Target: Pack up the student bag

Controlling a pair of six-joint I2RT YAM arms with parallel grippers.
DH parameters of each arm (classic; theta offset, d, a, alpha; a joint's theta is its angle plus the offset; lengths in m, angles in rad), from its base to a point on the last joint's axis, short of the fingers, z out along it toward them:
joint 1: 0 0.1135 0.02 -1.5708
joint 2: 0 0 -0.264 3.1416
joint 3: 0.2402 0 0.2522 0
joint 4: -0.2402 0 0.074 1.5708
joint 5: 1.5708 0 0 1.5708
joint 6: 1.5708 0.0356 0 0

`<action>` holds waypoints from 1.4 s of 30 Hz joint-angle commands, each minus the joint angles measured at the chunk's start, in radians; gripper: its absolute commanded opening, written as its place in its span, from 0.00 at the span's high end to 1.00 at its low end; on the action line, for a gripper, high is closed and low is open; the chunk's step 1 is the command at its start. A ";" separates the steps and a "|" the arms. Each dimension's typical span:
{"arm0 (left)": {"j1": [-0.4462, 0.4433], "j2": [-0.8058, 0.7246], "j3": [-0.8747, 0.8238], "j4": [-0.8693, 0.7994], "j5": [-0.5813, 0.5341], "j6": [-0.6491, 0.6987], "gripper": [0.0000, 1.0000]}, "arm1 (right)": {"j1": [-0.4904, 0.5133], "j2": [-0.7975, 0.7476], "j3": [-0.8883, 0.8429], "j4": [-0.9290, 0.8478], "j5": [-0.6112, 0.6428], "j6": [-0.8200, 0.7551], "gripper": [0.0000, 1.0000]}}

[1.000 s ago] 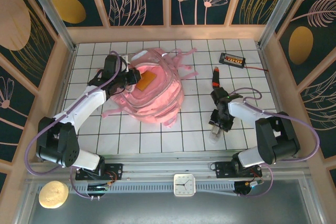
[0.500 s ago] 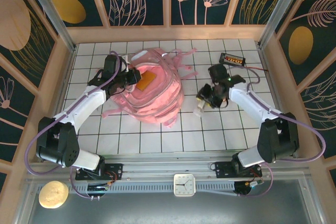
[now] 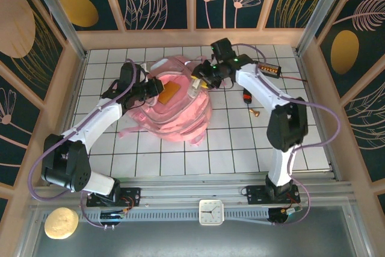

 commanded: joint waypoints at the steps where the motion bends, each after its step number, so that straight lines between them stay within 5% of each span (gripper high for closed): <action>1: -0.026 -0.014 0.029 0.147 0.050 -0.057 1.00 | 0.029 0.090 0.119 0.022 -0.051 0.033 0.56; 12: -0.040 0.015 0.041 0.188 0.024 -0.110 1.00 | 0.093 0.225 0.248 0.035 -0.098 0.084 0.56; 23: -0.046 0.071 0.105 0.195 0.047 -0.123 1.00 | 0.091 0.076 0.232 -0.163 0.158 -0.062 0.56; 42: -0.088 0.070 0.139 0.192 0.046 -0.159 1.00 | 0.071 0.065 0.035 0.029 0.034 -0.007 0.56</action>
